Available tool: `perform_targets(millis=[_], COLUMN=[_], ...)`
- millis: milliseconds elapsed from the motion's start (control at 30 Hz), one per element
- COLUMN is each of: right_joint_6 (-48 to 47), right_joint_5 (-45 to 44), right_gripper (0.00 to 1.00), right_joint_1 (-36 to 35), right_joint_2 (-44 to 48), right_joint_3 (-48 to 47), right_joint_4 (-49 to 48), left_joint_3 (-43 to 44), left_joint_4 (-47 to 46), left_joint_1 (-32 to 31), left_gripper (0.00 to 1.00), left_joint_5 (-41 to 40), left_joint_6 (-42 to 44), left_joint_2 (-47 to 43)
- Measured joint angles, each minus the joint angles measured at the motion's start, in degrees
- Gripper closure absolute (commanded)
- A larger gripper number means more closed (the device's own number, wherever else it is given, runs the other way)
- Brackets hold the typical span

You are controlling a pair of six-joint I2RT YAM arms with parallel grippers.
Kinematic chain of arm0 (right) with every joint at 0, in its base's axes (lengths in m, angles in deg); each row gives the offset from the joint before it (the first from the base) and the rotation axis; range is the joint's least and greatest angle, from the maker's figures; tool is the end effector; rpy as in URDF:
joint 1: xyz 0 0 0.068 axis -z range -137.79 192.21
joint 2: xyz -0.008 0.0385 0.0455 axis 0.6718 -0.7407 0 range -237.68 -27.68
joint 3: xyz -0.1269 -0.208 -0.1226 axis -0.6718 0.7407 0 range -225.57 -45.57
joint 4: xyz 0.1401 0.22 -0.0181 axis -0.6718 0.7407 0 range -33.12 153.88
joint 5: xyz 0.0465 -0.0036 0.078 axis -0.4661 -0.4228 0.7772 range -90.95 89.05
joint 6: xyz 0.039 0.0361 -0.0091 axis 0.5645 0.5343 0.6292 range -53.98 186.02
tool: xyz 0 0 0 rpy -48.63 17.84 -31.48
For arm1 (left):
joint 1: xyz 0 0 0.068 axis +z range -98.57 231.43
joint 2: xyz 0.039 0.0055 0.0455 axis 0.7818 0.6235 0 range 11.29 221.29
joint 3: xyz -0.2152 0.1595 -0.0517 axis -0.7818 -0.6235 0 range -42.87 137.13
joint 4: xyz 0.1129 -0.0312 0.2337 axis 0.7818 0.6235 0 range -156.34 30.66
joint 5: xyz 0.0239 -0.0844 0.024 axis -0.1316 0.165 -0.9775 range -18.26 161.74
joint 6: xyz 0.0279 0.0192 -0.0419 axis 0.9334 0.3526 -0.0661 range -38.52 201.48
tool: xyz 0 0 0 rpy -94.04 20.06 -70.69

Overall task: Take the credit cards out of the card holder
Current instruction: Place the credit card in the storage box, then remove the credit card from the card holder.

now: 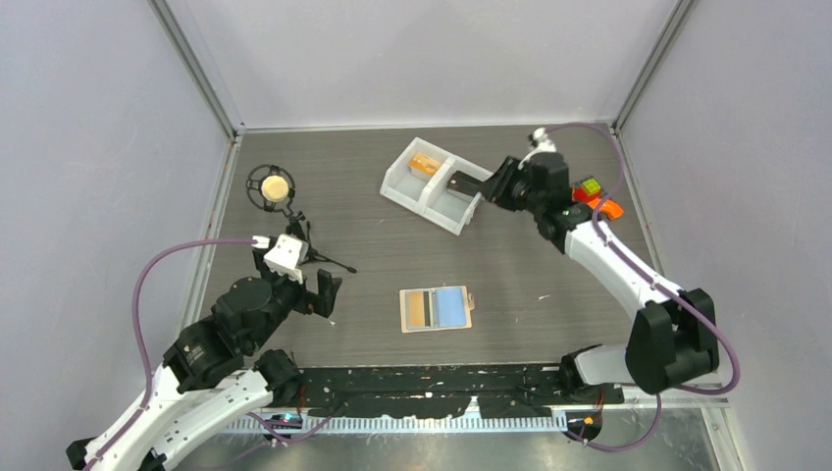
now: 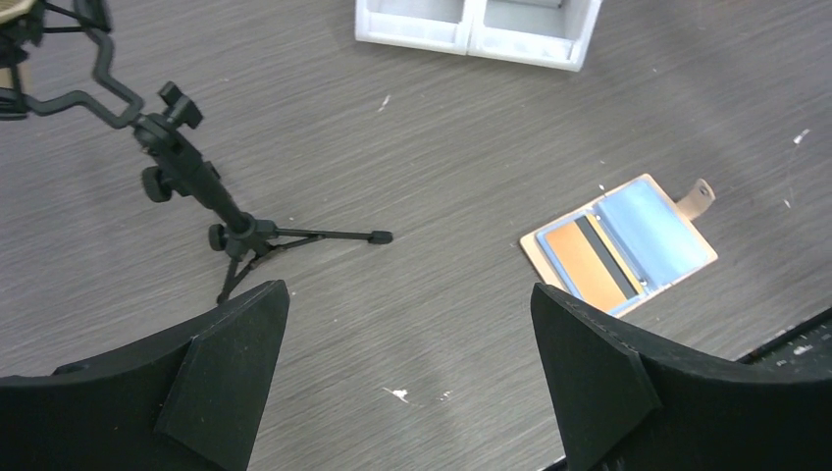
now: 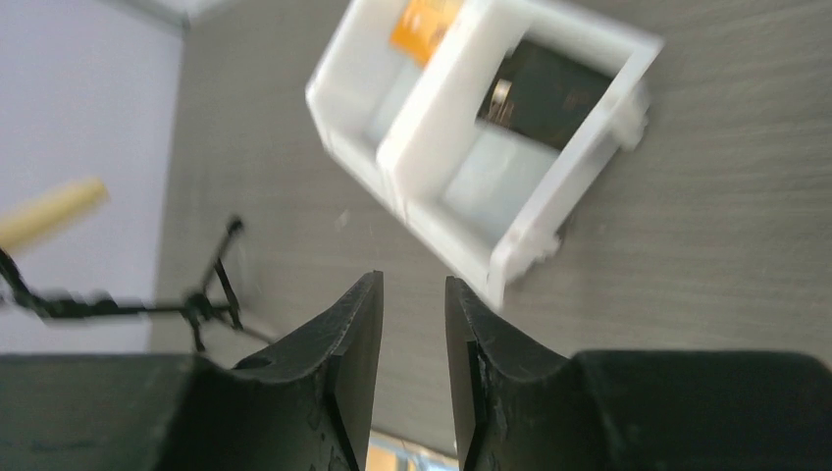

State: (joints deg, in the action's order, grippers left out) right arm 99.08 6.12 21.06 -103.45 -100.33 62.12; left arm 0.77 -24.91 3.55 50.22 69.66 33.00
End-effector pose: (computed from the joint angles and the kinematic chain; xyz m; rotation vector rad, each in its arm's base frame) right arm 0.2813 0.1135 0.2892 0.1376 2.0971 0.7105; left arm 0.0637 -0.0510 0.3226 0.3426 1.8708 -0.3523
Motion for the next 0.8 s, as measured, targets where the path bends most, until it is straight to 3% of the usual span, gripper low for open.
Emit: perform_targets(millis=[133,267,433,800], right_joint_6=[-2.71,0.70,6.21,12.35], right_joint_5=[-2.84,-3.02,-1.03,4.59], right_gripper=[0.54,0.59,0.68,0.68], right_joint_1=[-9.64,-15.72,-19.96,-22.49], right_joint_2=[3.89,7.41,7.87,4.26], right_joint_3=[6.34,15.78,24.76,30.40], right_joint_4=[3.04,0.76,-5.07,-18.95], left_joint_3=[-1.07,-4.24,-7.58,-14.27], left_joint_4=[-0.33,-1.49,-4.13,-20.39], left_joint_1=[0.00,0.00,0.00,0.00], left_gripper=[0.07,0.16,0.30,0.58], left_joint_5=[3.13,7.10,12.96,23.12], left_joint_6=[-2.60,-7.34,-13.57,-24.04], left_joint_2=[0.28,1.40,7.06,26.38])
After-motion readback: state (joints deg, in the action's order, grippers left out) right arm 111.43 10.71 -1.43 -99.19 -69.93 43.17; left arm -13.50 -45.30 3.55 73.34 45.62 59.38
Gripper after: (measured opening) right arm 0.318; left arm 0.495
